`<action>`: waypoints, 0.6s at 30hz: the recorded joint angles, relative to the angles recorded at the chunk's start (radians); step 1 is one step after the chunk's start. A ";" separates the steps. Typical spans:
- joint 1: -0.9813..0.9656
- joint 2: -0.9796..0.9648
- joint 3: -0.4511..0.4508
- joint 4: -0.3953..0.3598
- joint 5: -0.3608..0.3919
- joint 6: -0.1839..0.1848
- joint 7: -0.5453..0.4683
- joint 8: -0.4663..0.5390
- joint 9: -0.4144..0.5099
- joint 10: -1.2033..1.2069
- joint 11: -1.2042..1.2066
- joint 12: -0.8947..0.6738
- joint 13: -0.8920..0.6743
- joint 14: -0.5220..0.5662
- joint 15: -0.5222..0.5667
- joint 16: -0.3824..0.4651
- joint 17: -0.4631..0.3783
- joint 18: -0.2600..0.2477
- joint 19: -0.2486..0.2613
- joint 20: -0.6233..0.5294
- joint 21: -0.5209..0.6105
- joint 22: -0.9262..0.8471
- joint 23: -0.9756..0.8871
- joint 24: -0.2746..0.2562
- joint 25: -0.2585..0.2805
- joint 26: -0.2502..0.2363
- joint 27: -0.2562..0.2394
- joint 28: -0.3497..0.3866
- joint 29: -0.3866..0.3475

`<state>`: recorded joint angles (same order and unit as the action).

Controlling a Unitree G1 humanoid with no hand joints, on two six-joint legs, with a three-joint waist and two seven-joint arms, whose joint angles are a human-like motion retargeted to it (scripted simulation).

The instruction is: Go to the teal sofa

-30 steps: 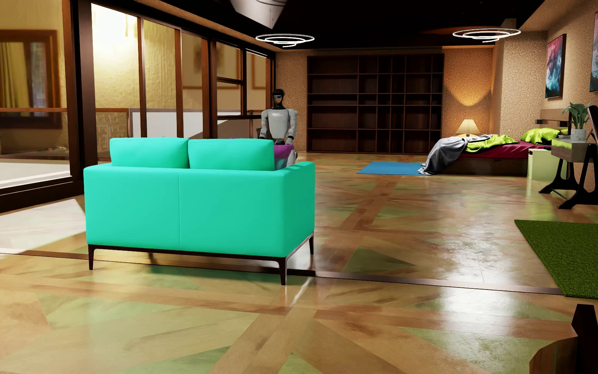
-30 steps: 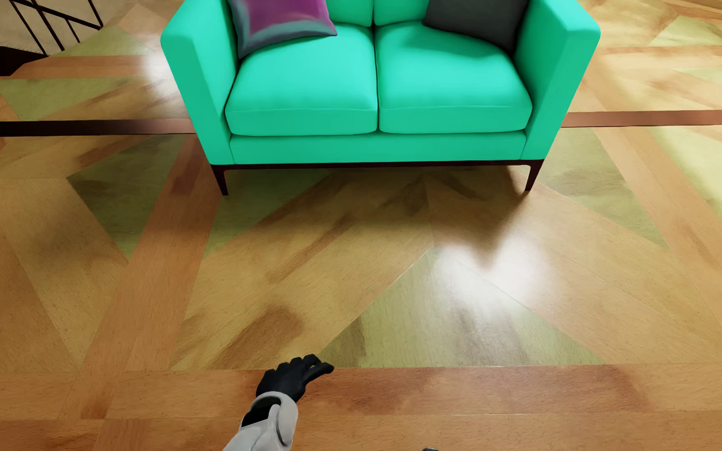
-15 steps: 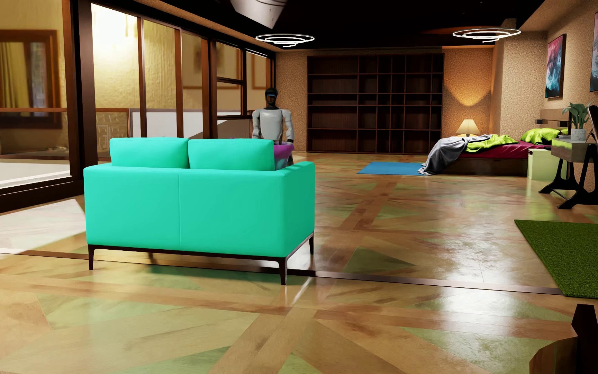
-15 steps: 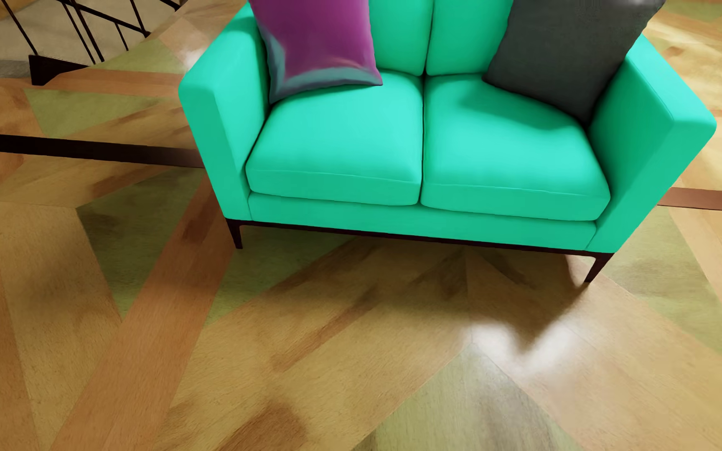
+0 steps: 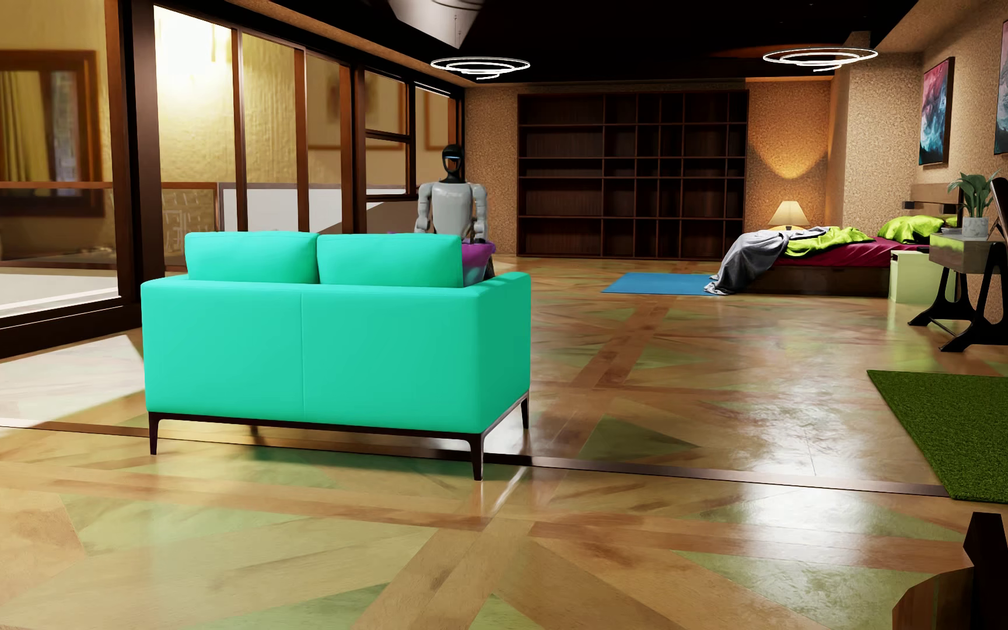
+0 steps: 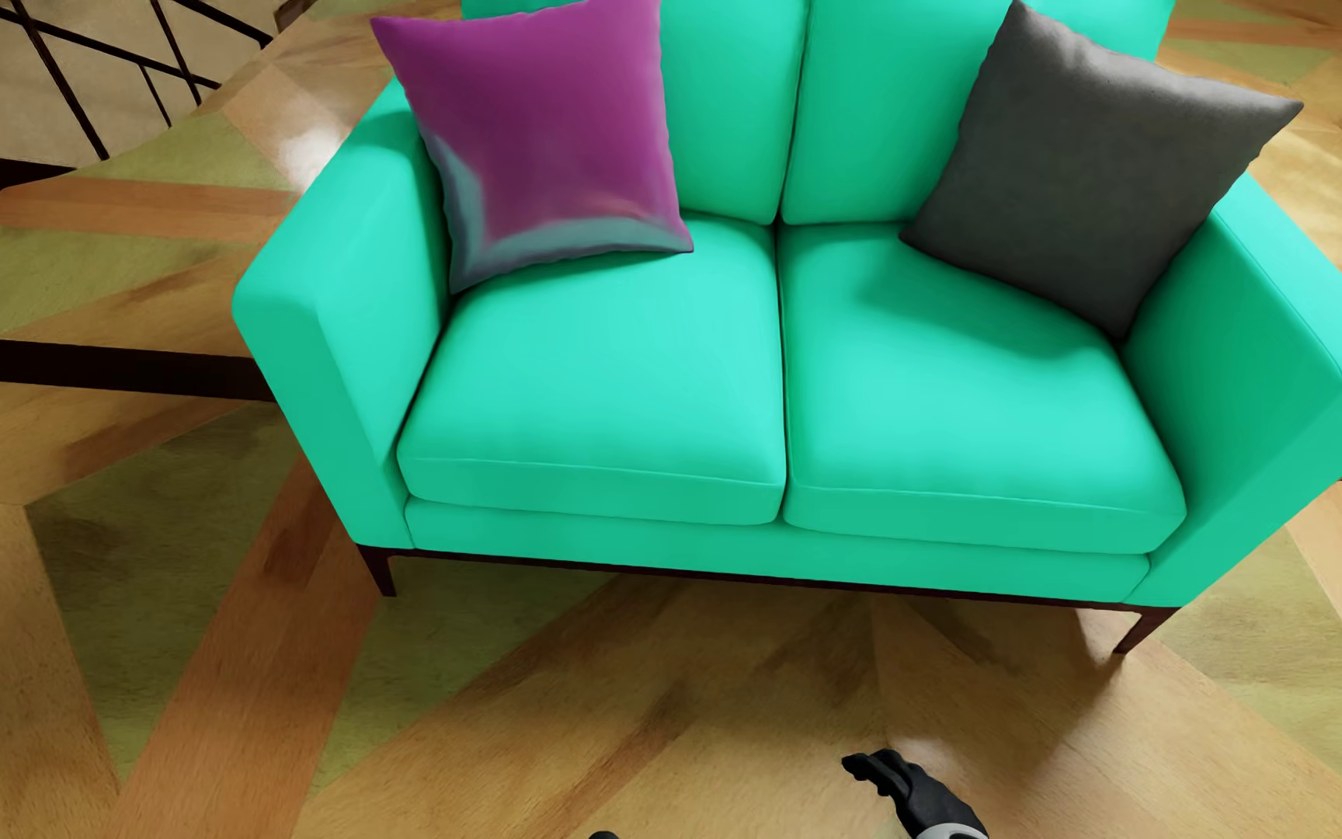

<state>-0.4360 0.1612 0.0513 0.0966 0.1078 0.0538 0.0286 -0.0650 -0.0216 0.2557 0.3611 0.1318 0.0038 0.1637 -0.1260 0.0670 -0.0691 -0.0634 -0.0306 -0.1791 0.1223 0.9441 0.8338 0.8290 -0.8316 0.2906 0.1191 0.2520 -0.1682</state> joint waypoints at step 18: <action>0.238 -0.407 -0.041 -0.066 -0.463 -0.124 0.204 -0.504 -0.007 0.050 -0.064 -0.352 0.127 -0.276 0.141 0.119 -0.039 0.069 0.168 -0.073 -0.008 -0.054 -0.073 0.017 -0.019 -0.170 0.013 -0.065 0.091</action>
<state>-0.1975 -0.2461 0.0099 0.0306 -0.3557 -0.0701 0.2323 -0.5687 -0.0290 0.3057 0.2966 -0.2203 0.1312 -0.1128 0.0148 0.1860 -0.1076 0.0059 0.1377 -0.2521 0.1139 0.8904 0.7604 0.8458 -0.8506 0.1204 0.1325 0.1873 -0.0770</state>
